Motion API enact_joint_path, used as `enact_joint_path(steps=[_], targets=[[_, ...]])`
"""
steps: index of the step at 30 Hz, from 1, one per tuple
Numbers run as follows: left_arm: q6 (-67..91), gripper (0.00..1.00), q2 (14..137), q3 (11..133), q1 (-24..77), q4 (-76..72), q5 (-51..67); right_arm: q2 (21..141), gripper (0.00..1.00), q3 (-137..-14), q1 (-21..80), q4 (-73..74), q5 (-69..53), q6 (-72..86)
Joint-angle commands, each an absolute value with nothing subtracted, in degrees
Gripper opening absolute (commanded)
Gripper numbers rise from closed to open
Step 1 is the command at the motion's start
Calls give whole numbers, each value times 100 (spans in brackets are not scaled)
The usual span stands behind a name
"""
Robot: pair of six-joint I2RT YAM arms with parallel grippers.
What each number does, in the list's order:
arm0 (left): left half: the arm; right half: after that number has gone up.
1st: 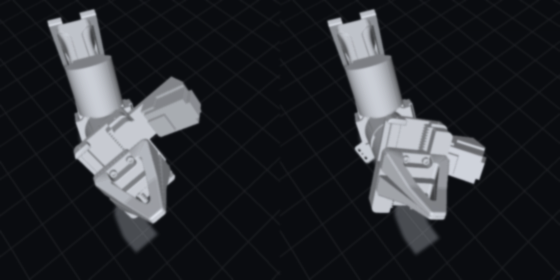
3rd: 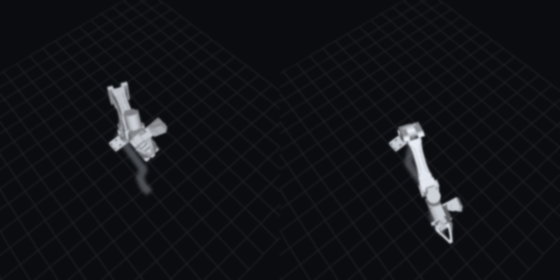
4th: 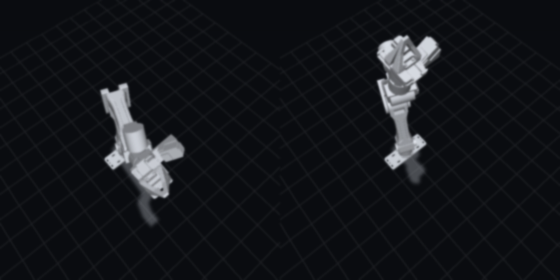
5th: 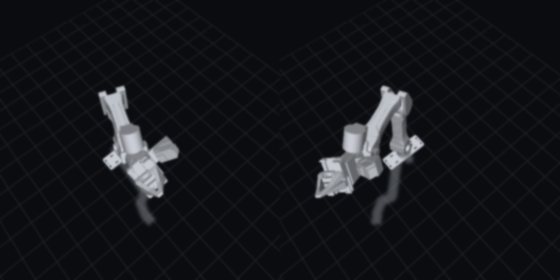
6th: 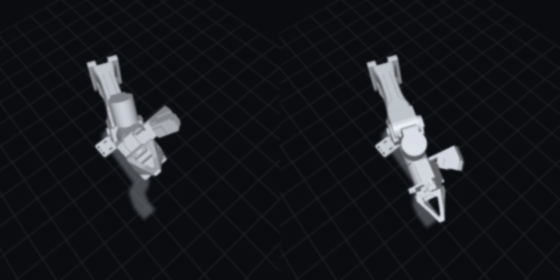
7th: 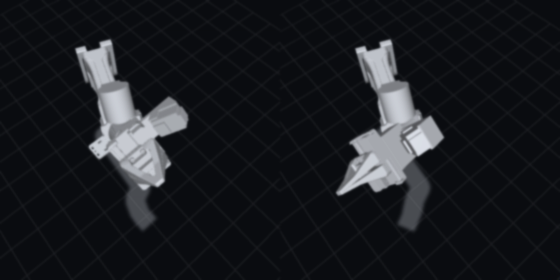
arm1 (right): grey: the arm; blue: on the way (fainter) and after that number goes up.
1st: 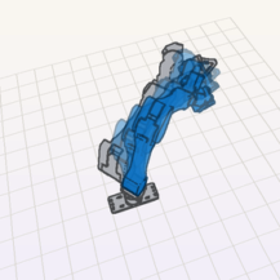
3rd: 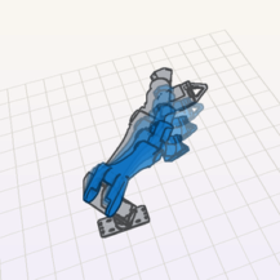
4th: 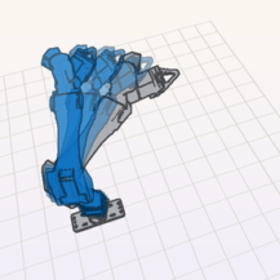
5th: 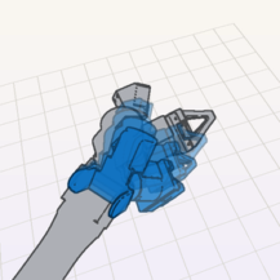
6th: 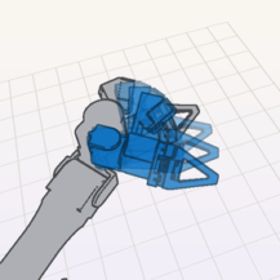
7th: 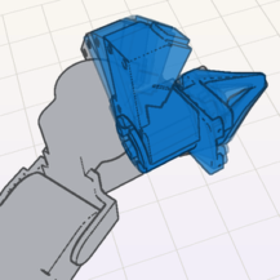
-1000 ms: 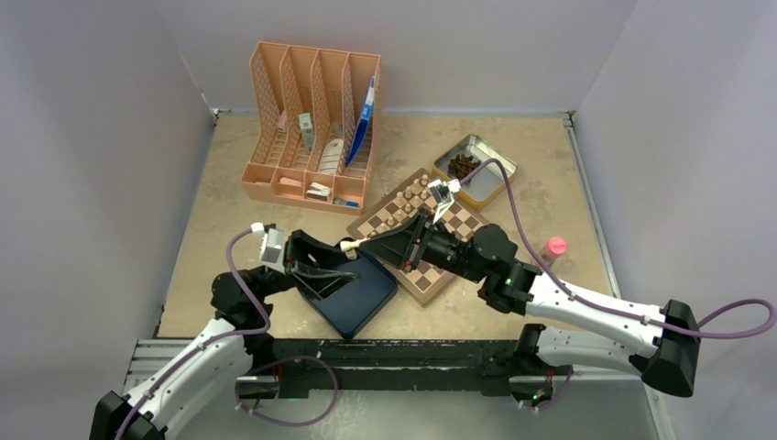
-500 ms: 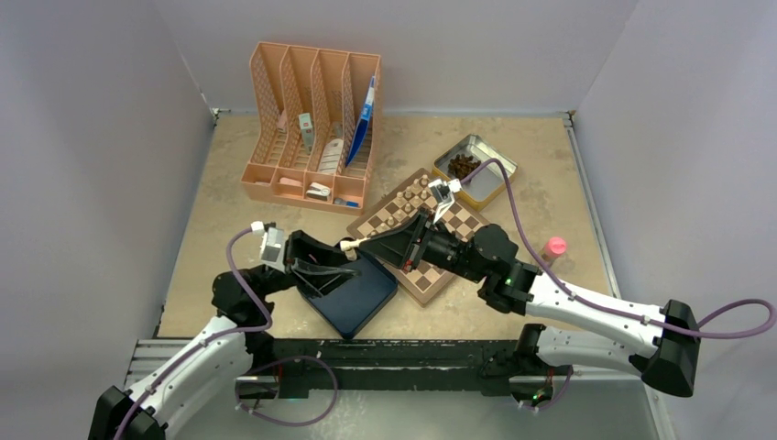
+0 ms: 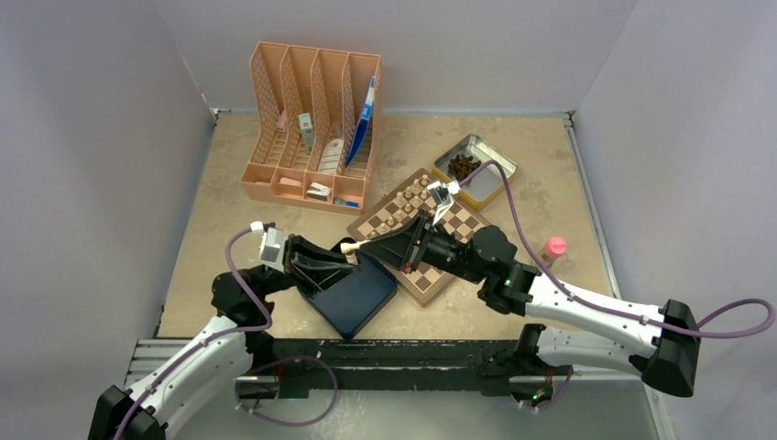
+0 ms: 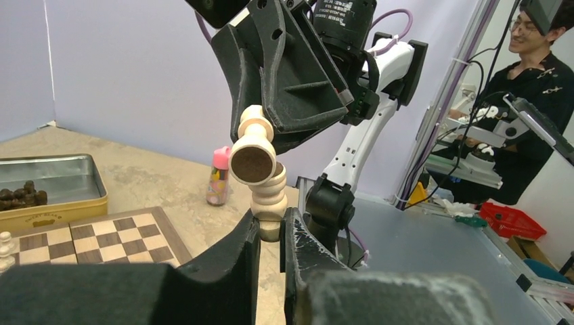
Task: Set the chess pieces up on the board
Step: Place the chess piece on the chessboard.
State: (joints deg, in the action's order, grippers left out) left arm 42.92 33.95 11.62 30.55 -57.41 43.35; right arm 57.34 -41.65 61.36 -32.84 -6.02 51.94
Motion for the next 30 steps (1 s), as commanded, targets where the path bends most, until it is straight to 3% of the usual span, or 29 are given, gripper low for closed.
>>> enact_joint_path(steps=[1,2,12,24,30], targets=[[4182,3,3336,1319,3051,-5859,4467,5523,8,-4176,6128,-3279,-690,5219],[4115,0,3312,1359,3050,-5666,4479,5481,8,-4213,6133,-3147,-583,5158],[2764,0,3193,2280,3054,-2149,4088,5304,8,-5183,6128,-878,1041,3909],[702,0,2943,3257,3052,703,3699,6521,8,-6772,5944,1154,2731,2803],[-117,0,2743,3526,3053,1369,3895,7499,8,-7585,5445,2081,2764,2272]])
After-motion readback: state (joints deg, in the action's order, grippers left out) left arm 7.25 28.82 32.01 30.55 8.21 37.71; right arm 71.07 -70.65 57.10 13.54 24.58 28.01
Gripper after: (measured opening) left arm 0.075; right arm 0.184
